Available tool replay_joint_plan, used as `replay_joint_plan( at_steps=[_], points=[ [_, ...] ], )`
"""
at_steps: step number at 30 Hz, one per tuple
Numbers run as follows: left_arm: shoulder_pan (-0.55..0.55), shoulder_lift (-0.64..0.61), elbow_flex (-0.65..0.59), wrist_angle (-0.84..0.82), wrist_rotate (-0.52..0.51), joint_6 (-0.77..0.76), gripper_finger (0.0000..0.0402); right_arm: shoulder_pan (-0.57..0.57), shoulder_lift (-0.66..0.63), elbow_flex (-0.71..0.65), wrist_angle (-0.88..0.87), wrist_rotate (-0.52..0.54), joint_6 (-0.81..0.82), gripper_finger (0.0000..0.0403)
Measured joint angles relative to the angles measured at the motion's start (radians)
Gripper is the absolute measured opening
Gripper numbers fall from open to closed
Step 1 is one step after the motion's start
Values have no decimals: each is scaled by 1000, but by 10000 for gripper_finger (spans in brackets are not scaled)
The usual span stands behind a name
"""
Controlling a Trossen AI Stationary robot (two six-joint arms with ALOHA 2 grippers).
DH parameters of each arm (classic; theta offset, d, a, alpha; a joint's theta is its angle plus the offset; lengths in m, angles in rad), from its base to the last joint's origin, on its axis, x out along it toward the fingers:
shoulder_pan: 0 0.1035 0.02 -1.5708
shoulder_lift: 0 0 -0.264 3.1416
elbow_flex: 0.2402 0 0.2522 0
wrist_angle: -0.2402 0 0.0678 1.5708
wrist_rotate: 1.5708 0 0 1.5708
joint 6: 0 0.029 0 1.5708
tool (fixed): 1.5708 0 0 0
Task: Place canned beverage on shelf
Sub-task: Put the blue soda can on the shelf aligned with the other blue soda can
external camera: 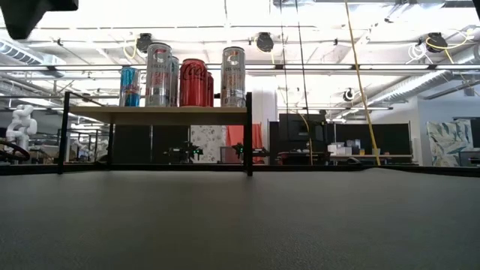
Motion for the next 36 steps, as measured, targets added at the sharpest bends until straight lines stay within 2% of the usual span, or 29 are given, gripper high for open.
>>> replay_joint_plan(
  at_steps=[8,15,25,36],
  points=[
    [-5,0,0,-41,19,-76,400,0,0,0,0,0,55,68],
    [-56,5,0,-37,24,-123,400,0,0,0,0,0,60,68],
    [-87,83,0,-22,24,-123,400,0,1,0,0,0,108,68],
    [-78,159,0,16,23,-93,400,0,1,0,0,1,82,68]
  ],
)
